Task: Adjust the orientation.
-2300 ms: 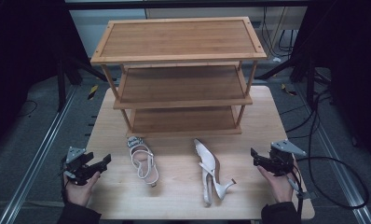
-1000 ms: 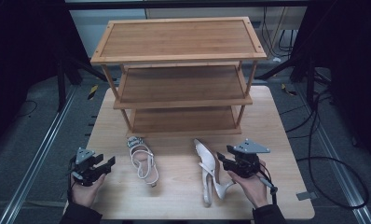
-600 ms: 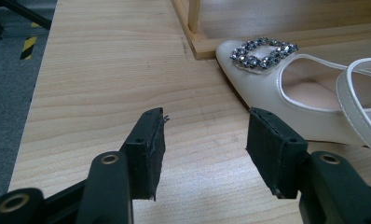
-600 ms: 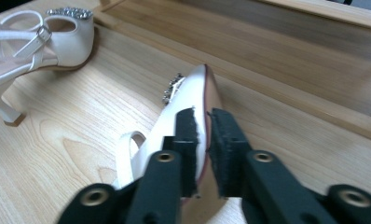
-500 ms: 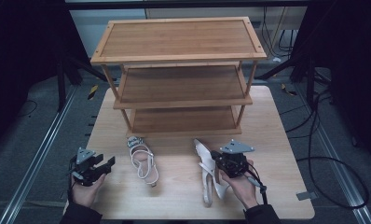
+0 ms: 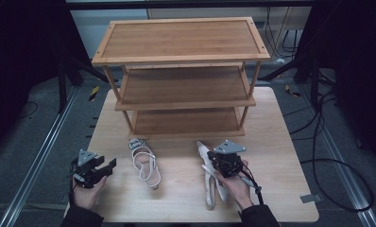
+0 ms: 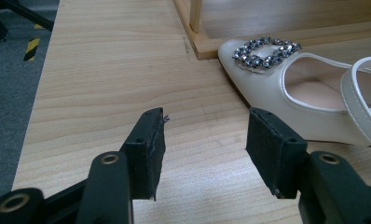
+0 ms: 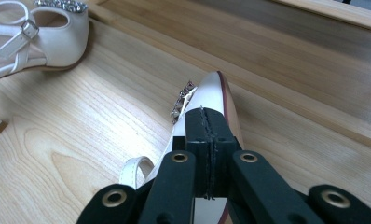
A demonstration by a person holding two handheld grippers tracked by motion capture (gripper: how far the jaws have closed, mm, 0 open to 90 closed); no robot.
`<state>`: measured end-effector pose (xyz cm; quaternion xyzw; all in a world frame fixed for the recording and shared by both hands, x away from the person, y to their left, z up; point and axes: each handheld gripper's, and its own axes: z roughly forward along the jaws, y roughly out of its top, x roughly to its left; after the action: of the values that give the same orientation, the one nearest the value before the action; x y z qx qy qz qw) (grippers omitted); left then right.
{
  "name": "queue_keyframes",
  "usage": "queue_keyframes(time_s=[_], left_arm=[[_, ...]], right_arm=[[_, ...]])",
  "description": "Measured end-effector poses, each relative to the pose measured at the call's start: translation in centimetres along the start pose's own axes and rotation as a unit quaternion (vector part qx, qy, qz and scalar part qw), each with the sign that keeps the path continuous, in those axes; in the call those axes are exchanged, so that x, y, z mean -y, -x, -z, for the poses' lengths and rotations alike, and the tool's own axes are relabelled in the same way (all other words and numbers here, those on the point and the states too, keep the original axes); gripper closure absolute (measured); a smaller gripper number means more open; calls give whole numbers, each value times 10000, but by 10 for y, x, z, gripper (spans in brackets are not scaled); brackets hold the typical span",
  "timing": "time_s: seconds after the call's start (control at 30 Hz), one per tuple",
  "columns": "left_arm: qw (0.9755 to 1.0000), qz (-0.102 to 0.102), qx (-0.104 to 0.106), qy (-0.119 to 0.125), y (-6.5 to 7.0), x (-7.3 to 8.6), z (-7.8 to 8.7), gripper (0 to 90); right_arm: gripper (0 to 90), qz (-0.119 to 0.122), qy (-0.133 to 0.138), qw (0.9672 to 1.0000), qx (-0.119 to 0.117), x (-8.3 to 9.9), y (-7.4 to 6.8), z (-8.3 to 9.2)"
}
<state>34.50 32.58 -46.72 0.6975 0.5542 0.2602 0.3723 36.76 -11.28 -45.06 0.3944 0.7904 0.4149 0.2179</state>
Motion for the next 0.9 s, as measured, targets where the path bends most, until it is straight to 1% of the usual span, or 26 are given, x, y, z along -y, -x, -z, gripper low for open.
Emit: queue_keyframes(time_s=[0.13,0.17,0.23,0.27,0.3,0.37,0.47,0.5,0.57,0.6,0.63,0.67,0.7,0.73,0.77,0.8,0.83,0.87,0.9], left_arm=[[10000,-9,-4,9,0,0,1,456],[10000,-27,-2,9,0,0,1,456],[10000,-7,-4,6,0,0,0,456],[10000,-7,-8,6,-1,0,0,456],[10000,-2,-11,10,-1,0,1,456],[10000,3,-10,16,-1,0,1,456],[10000,-7,-14,30,-1,0,1,456],[10000,1,-12,33,-1,0,1,456],[10000,-1,-13,33,-1,0,1,456],[10000,4,-14,32,-1,0,1,457],[10000,9,-14,32,-1,0,1,457],[10000,16,-22,33,-1,0,1,456],[10000,16,-22,33,-1,0,1,457],[10000,18,-22,36,-1,0,1,457],[10000,9,-22,30,-1,0,1,457],[10000,9,-22,30,-1,0,1,457],[10000,-5,-23,15,-1,0,1,457],[10000,-4,-17,19,-1,0,1,457],[10000,-13,-22,14,-1,0,0,457]], right_arm=[[900,-31,4,10000,35,0,2,1],[900,9,12,10000,73,1,2,1],[900,4,24,9999,167,1,5,4],[900,4,24,9999,167,1,5,4],[900,-28,41,9997,228,2,9,6],[900,-55,48,9997,248,2,10,7],[900,-110,92,9994,323,5,16,11],[900,-145,89,9991,397,6,20,13],[900,-170,87,9989,418,7,22,15],[900,-196,88,9983,536,10,28,17],[900,-196,88,9983,536,10,28,17],[900,-258,98,9977,613,13,34,20],[900,-258,98,9977,613,13,34,20],[900,-328,106,9974,630,15,38,22],[900,-413,86,9962,762,20,48,23],[900,-413,86,9962,762,20,48,23],[900,-434,67,9957,817,22,51,23],[900,-560,61,9948,843,27,60,21],[900,-602,54,9945,851,29,65,19]])
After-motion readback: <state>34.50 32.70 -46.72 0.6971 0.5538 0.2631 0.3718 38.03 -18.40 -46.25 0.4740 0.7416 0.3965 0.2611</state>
